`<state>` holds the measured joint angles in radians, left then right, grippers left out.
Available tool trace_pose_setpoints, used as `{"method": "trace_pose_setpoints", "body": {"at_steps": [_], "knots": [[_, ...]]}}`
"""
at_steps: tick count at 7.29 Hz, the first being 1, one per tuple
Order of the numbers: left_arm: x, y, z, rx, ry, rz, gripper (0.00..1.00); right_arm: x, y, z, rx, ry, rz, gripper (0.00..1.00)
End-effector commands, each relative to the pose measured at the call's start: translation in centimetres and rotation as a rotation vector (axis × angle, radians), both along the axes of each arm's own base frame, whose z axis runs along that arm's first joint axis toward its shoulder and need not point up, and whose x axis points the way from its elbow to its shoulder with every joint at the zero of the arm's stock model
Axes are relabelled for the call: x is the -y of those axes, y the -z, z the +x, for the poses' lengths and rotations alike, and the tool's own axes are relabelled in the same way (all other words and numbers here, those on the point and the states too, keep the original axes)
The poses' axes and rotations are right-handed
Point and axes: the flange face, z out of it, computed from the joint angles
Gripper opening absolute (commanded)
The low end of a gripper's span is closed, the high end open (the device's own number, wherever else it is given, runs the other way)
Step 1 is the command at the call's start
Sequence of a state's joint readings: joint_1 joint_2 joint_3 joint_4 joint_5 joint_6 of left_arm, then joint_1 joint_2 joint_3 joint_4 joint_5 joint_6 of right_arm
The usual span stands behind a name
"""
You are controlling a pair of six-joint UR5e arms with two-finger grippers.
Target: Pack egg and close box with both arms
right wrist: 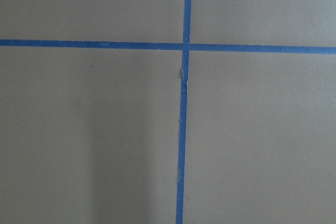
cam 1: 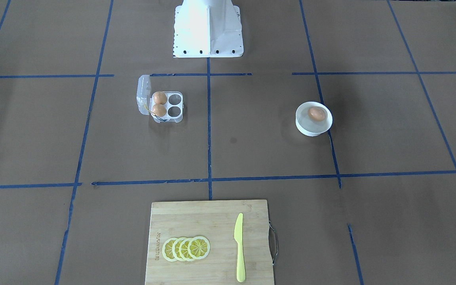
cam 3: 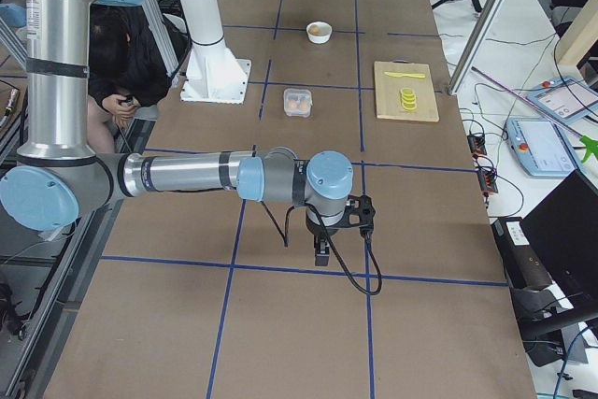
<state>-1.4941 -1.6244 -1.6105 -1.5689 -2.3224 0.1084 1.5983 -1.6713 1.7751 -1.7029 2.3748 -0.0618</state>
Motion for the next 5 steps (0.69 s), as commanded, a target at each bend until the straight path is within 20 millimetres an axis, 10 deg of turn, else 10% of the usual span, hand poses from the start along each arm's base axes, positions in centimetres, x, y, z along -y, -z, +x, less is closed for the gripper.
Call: {"method": "trace_pose_setpoints", "body": {"at_steps": [1,3,4,5], "knots": [[0.2,1.0,0.0,-0.002,0.007,0.015,1.0,0.1,0.3,0.0,0.001,0.001,0.008,1.0],[3.7,8.9,0.4,-0.016,0.01,0.163,1.0,0.5,1.5,-0.2,0.025,-0.008,0.022,1.0],[7.5,14.4,3.2,-0.03,-0.033,0.276,1.0,0.9,2.2,-0.2,0.029,-0.006,0.038,1.0],[7.7,15.8,5.9,-0.048,-0.036,0.271,1.0,1.0,2.3,-0.3,0.031,-0.006,0.05,1.0]]}}
